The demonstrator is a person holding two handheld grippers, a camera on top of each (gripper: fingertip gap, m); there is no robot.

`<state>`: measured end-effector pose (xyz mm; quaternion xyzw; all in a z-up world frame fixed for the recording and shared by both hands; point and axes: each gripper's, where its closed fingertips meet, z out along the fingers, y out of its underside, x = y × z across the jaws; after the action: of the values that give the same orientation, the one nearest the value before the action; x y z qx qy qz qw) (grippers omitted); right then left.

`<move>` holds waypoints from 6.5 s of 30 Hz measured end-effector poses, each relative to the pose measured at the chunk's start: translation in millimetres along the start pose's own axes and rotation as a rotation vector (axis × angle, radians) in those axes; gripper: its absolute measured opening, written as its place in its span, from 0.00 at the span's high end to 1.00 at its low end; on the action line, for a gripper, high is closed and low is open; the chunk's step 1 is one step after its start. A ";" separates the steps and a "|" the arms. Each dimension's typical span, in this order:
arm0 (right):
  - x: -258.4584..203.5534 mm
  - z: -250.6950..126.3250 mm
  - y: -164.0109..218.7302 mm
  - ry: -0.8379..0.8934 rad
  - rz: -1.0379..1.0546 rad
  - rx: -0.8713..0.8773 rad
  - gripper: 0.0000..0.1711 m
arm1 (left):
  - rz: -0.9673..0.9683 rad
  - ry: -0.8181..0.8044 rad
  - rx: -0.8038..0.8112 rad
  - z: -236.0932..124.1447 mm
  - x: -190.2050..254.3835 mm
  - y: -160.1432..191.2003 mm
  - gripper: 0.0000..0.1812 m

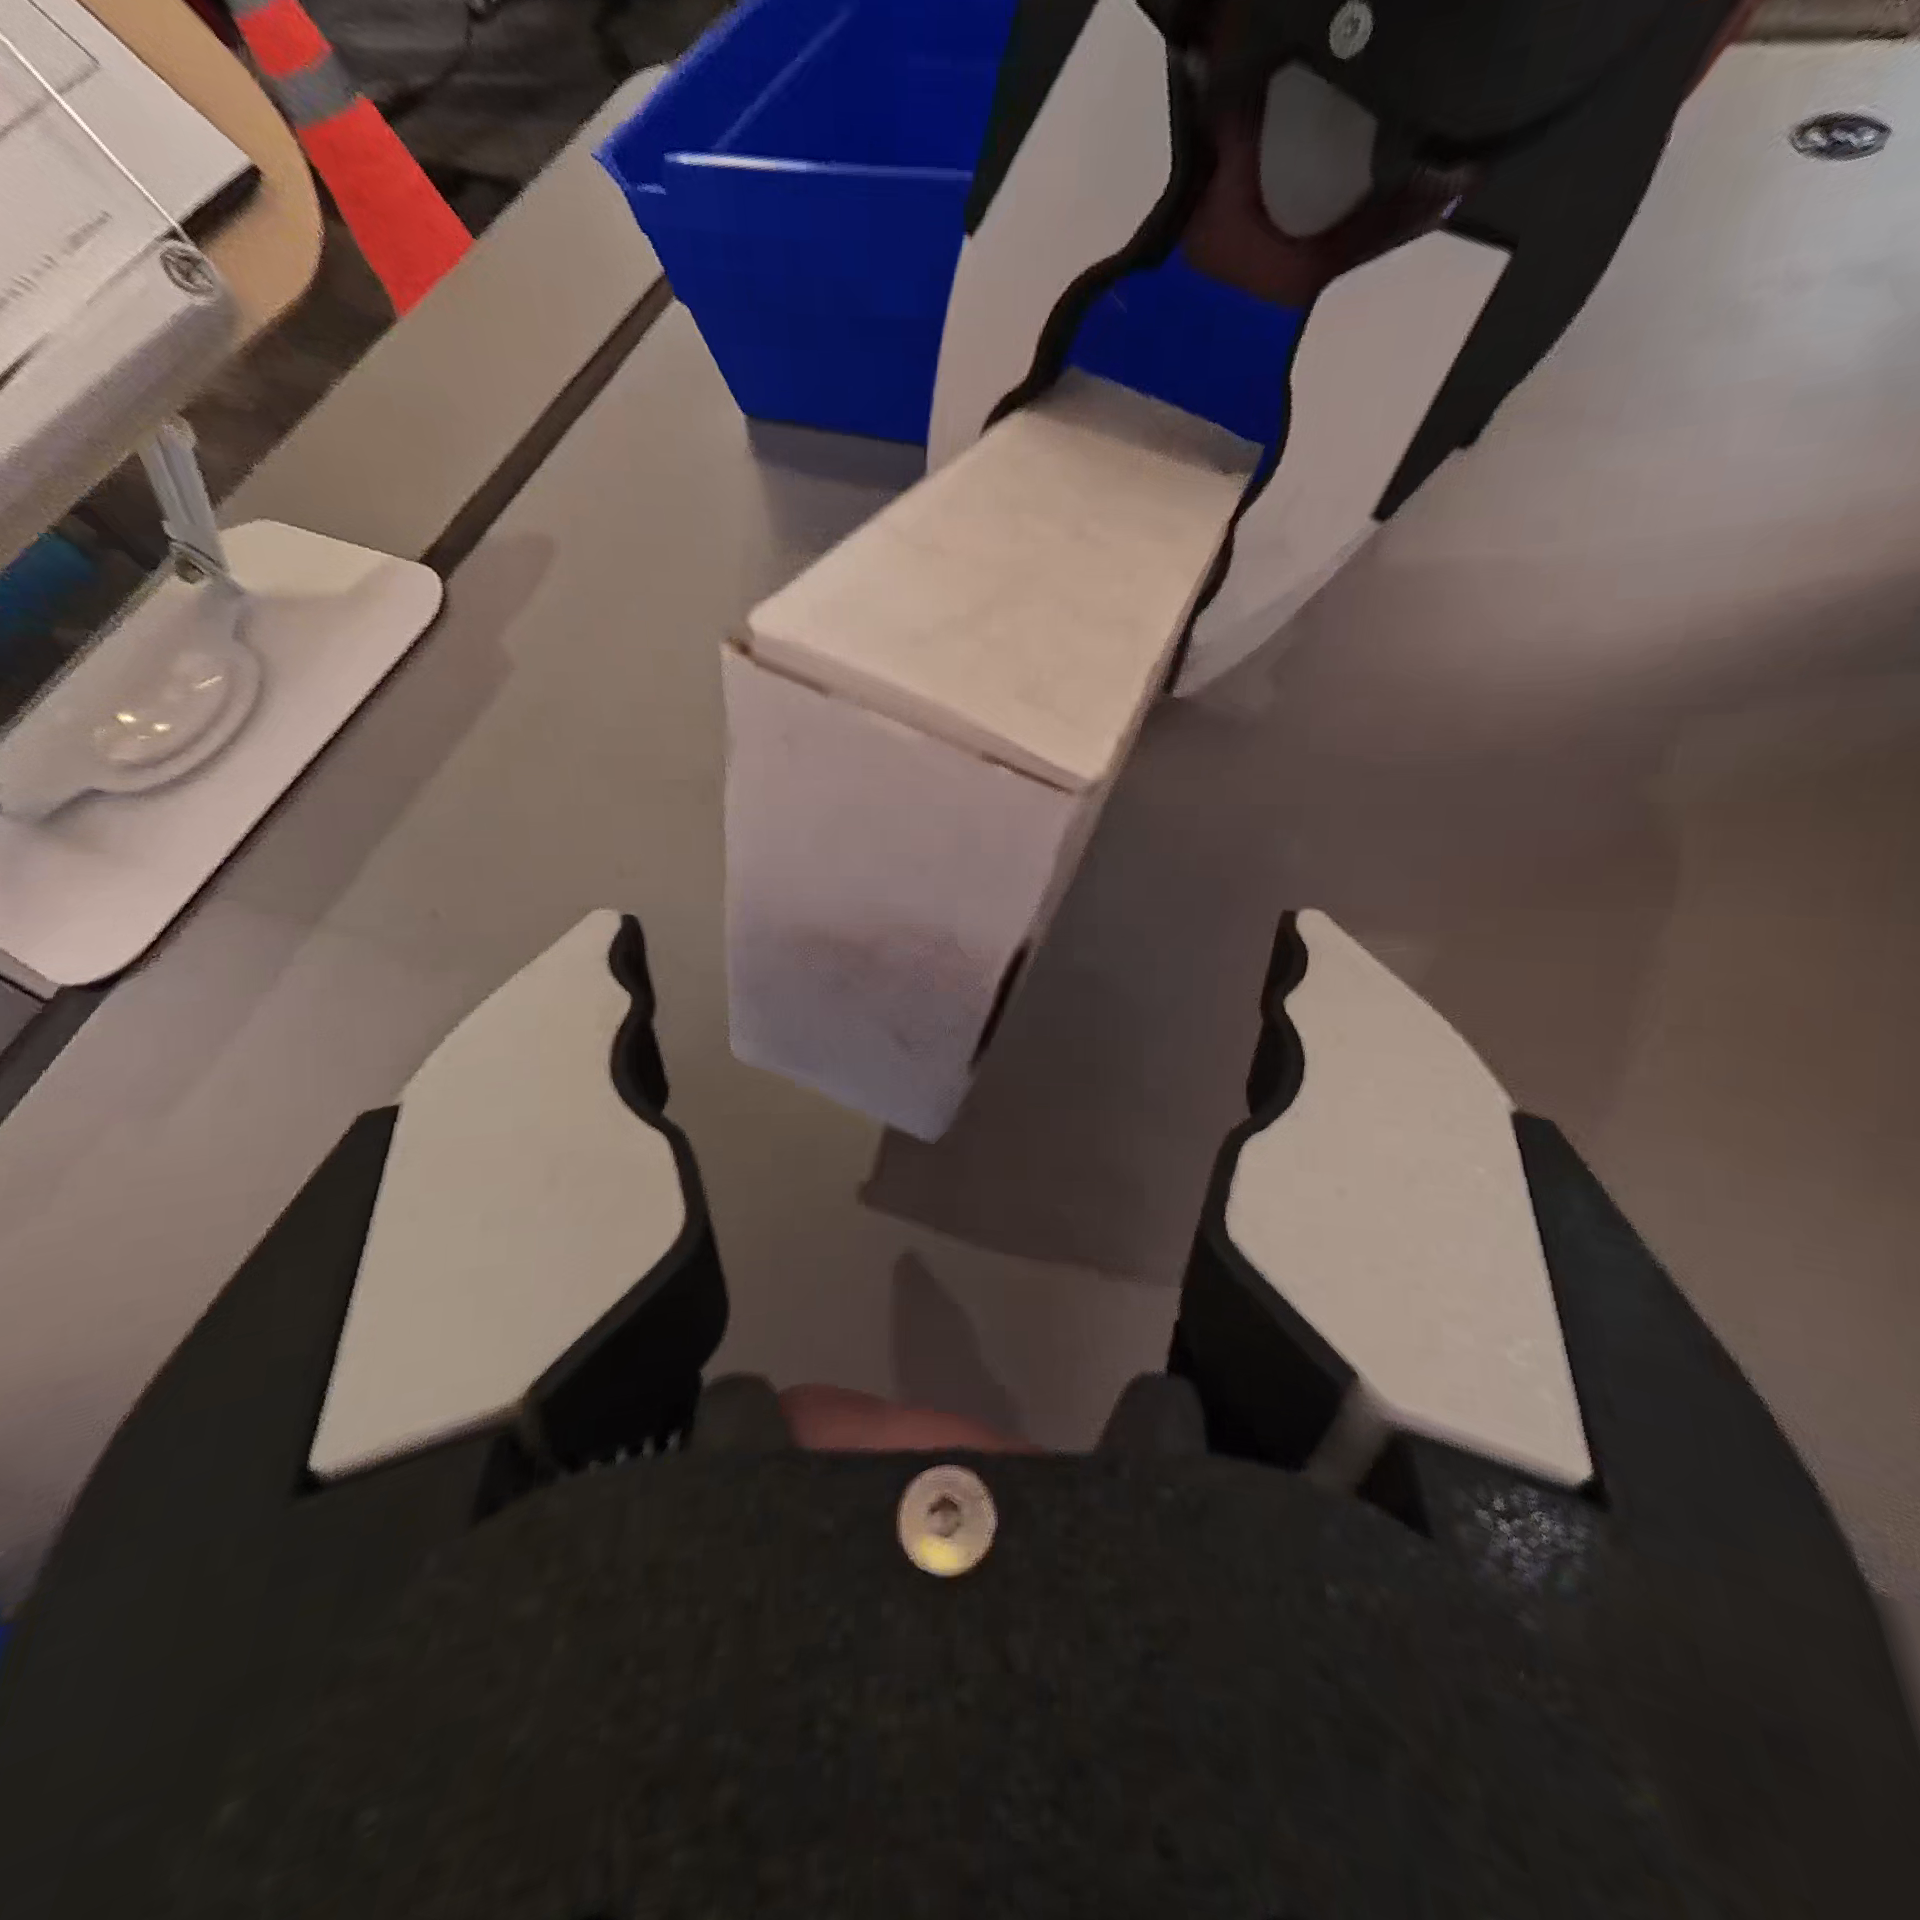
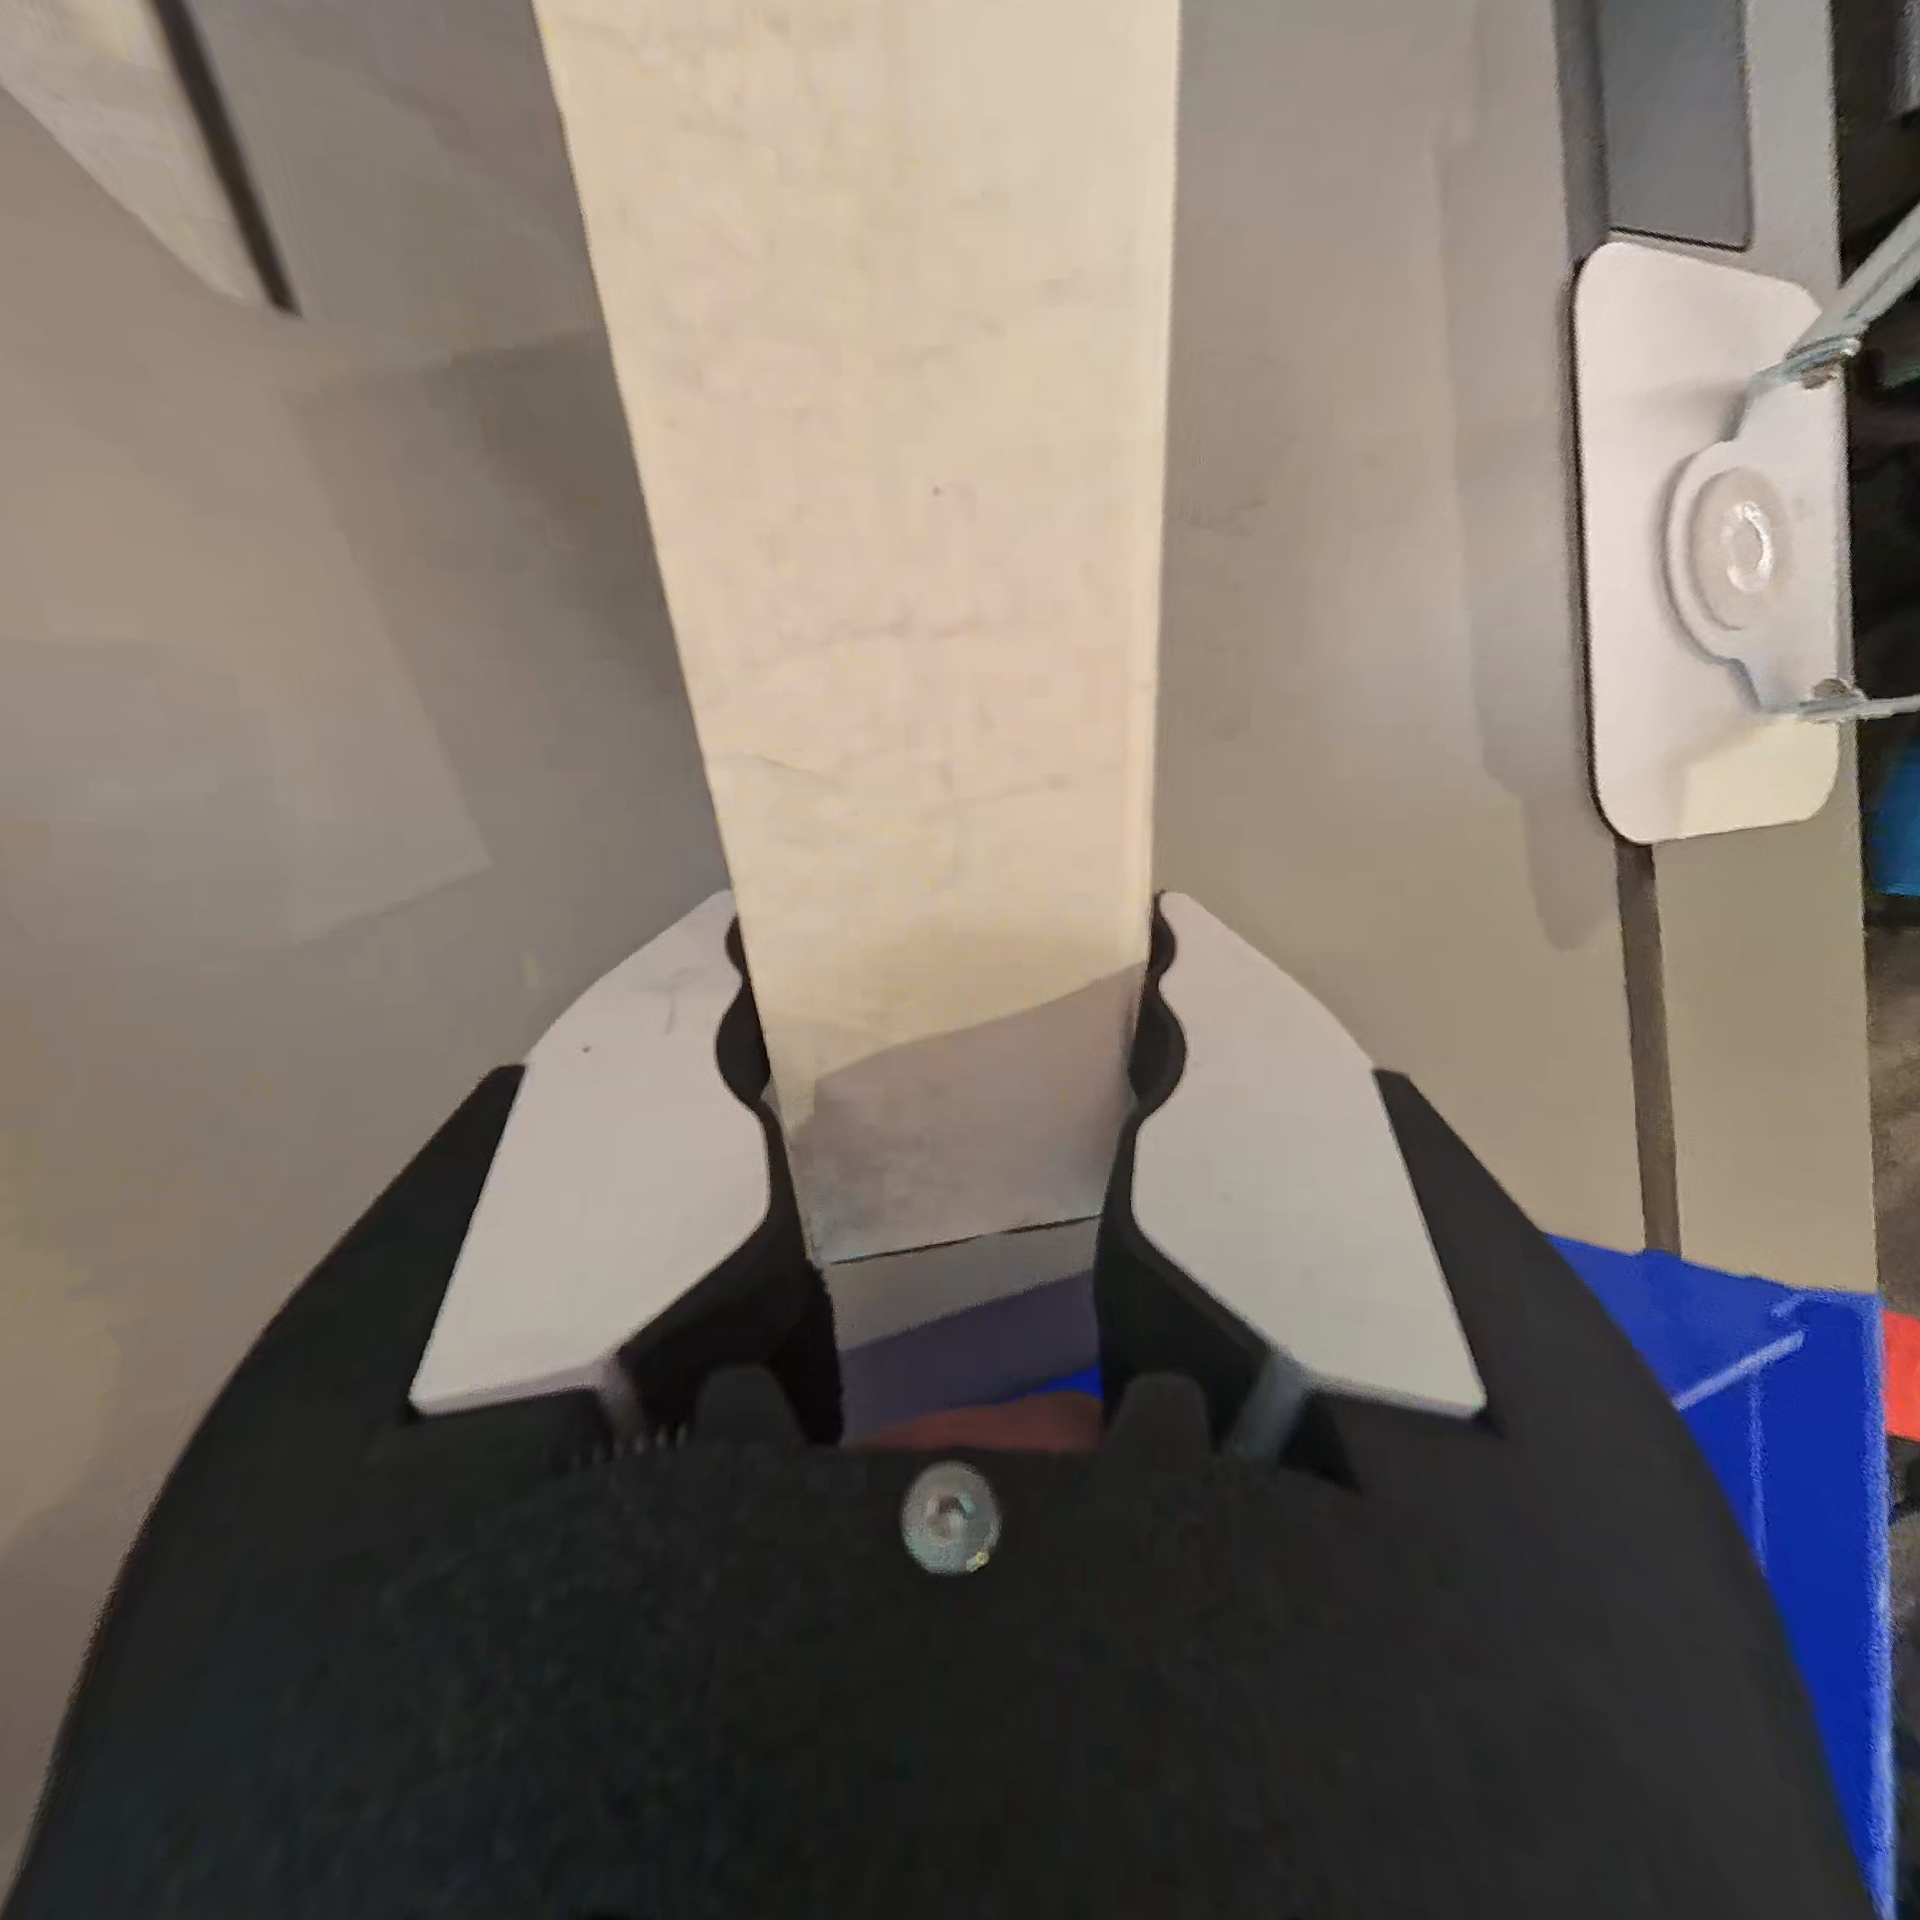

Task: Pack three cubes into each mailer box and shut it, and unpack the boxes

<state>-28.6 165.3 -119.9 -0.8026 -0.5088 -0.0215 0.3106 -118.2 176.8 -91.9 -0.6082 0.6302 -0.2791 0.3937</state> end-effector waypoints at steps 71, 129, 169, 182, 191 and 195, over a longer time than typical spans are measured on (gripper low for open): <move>20.9 -13.0 -86.7 0.635 -0.379 0.033 0.63 | -0.077 0.075 0.044 54.8 -13.8 47.0 0.54; 44.8 -1.0 -93.4 0.176 -0.205 -0.035 0.99 | 0.088 -0.269 0.067 44.8 -57.1 48.3 0.55; 25.3 -10.6 -93.3 0.277 0.005 0.052 0.99 | -0.329 -0.341 0.231 3.5 -58.6 30.6 0.88; 97.2 -25.2 -90.6 0.423 -0.049 0.010 0.99 | -0.299 -0.316 0.086 24.5 -58.1 55.7 1.00; 172.7 60.7 -19.4 0.322 0.068 -0.287 0.99 | -0.295 -0.307 0.087 25.6 -54.0 54.0 1.00; 167.8 89.8 -4.2 0.250 0.161 -0.345 0.97 | -0.293 -0.297 0.094 26.4 -47.2 51.6 1.00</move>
<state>23.4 348.0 -131.5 -0.8729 -0.3895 -0.1826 0.2300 -126.7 232.0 -141.4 -0.7086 0.4565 -0.2698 0.4655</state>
